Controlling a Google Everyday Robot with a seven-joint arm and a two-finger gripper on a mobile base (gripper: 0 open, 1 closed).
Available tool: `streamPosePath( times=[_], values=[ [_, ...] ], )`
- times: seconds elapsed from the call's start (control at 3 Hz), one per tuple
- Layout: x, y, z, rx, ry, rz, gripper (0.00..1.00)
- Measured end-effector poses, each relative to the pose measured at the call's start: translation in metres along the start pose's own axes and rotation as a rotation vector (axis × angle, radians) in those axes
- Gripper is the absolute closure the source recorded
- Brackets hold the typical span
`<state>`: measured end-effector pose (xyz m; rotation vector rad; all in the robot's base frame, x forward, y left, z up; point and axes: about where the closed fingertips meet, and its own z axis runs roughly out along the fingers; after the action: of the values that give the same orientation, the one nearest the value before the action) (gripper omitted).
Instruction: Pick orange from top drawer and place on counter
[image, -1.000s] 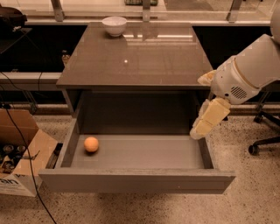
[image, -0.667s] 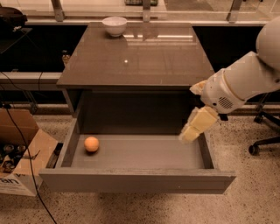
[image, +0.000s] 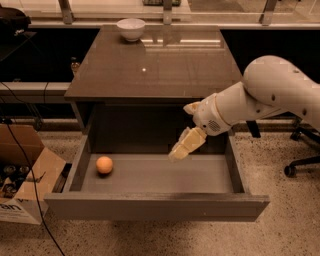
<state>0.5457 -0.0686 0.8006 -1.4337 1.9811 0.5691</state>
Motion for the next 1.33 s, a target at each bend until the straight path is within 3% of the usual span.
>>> streamPosePath(
  times=[0.33, 1.0, 1.33],
  values=[
    [-0.014, -0.006, 0.047, -0.052, -0.07, -0.005, 0.0],
    [-0.005, -0.004, 0.066, -0.052, -0.046, 0.014, 0.0],
    [-0.009, 0.004, 0.109, -0.088, -0.089, 0.018, 0.0]
  ],
)
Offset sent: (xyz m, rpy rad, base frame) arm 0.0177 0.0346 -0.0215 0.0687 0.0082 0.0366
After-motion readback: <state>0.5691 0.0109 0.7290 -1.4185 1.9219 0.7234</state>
